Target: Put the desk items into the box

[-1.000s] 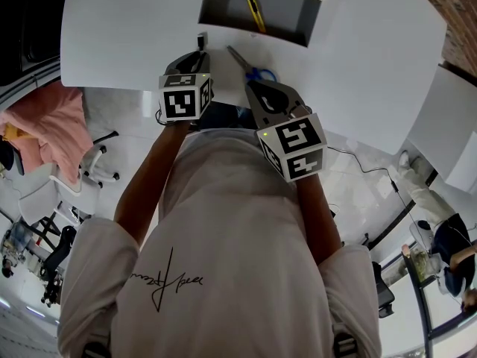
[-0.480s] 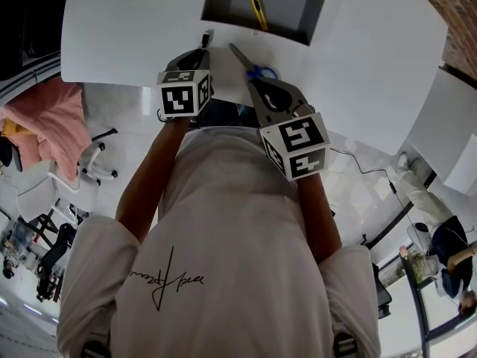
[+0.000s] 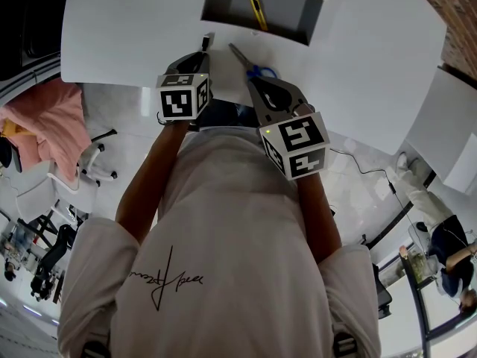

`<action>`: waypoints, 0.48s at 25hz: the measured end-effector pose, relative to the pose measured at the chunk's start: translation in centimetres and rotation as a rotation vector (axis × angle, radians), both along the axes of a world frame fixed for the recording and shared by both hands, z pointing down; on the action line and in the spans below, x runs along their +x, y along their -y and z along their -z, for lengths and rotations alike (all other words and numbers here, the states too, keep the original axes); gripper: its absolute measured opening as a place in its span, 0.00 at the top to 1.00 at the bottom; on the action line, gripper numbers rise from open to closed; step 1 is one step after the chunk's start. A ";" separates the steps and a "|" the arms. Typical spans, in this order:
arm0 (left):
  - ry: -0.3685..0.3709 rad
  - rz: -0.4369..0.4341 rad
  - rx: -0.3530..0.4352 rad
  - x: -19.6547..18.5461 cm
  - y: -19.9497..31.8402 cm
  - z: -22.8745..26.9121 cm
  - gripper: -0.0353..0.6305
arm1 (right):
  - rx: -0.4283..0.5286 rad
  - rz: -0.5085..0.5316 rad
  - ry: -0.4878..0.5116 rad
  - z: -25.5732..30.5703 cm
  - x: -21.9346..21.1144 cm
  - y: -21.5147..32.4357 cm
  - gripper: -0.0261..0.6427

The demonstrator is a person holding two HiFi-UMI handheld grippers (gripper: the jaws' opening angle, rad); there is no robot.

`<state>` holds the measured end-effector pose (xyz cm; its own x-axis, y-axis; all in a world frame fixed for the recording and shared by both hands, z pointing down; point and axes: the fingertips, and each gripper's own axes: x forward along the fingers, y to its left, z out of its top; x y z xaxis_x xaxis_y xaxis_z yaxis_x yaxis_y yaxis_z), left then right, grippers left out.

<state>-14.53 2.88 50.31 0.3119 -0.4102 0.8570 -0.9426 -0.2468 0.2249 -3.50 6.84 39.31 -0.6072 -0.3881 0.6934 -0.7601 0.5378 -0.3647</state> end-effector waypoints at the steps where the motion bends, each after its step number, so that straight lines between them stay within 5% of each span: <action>1: 0.000 -0.001 0.001 0.0 0.0 0.0 0.89 | 0.001 0.000 0.001 0.0 0.0 0.0 0.92; 12: 0.004 -0.014 0.017 -0.2 -0.5 0.7 0.89 | 0.010 0.003 0.003 0.2 -0.2 -0.1 0.92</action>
